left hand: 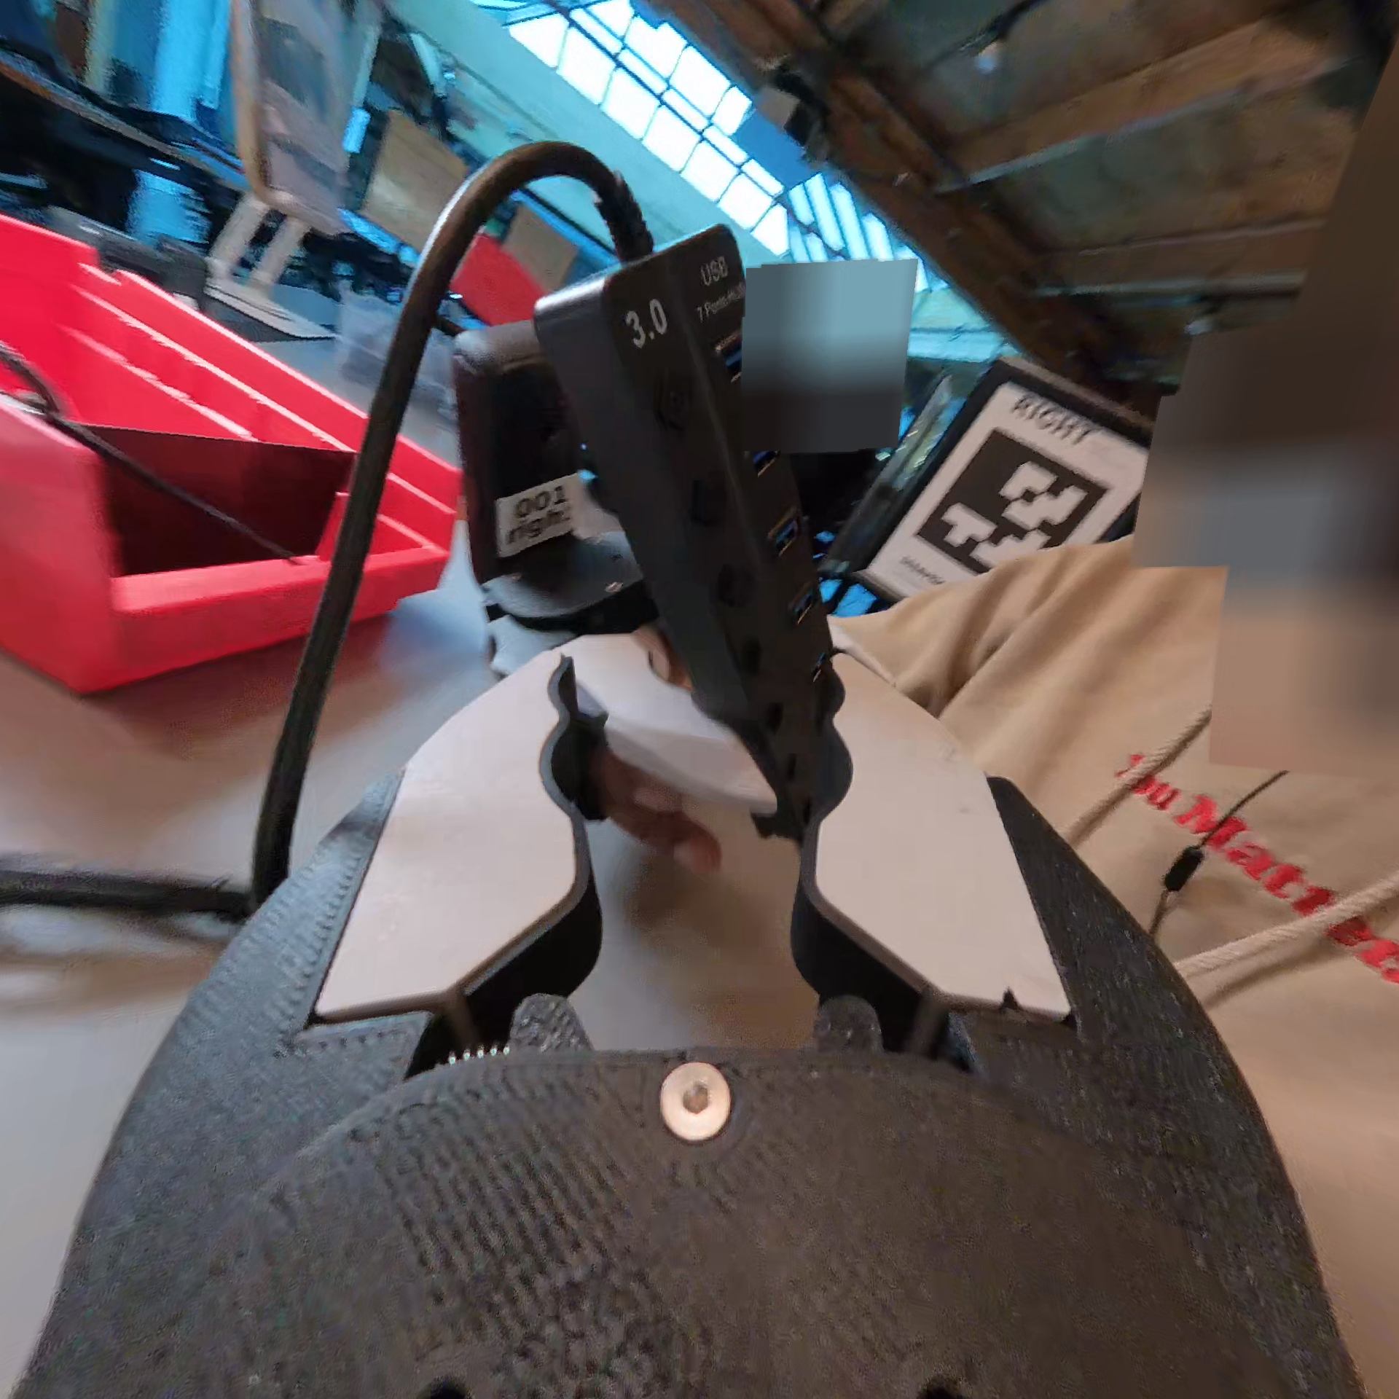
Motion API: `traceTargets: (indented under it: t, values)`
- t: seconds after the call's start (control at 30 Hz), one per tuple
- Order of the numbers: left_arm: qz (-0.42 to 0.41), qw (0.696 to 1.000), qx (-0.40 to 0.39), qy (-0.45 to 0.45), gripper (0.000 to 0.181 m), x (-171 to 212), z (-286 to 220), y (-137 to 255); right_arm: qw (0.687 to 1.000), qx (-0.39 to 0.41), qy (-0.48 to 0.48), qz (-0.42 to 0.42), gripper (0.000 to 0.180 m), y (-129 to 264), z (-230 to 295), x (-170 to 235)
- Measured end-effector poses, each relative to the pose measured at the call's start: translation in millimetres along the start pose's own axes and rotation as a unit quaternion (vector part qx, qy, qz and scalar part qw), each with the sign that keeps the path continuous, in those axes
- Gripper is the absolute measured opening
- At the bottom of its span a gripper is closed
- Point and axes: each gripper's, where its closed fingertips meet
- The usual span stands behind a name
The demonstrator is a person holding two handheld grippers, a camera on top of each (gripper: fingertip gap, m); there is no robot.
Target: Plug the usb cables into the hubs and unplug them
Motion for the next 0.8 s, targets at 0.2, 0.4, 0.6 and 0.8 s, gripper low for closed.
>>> traceTargets:
  t: [0.2, 0.4, 0.6, 0.8]
  values:
    - [0.005, 0.997, 0.045, 0.068, 0.041, 13.0, -7.0, -20.8, 0.998, 0.022, 0.004, 0.057, 0.057, -16.2, -12.7, 28.0]
    - [0.019, 0.994, 0.079, 0.077, 0.029, 13.4, -14.3, -12.6, 0.989, 0.095, 0.082, 0.072, 0.059, -14.5, -25.6, 27.0]
    - [0.05, 0.996, 0.055, 0.052, 0.028, 21.1, -10.3, -10.7, 0.984, 0.122, 0.101, 0.078, 0.064, -14.1, -31.8, 27.4]
    - [0.087, 0.995, 0.021, 0.043, 0.027, 31.5, -2.1, -6.7, 0.98, 0.163, 0.107, 0.038, 0.061, -3.3, -39.9, 11.0]
Point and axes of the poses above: each gripper's, where its closed fingertips meet, y back along the fingers, x out of its underside, z = x × y across the jaws
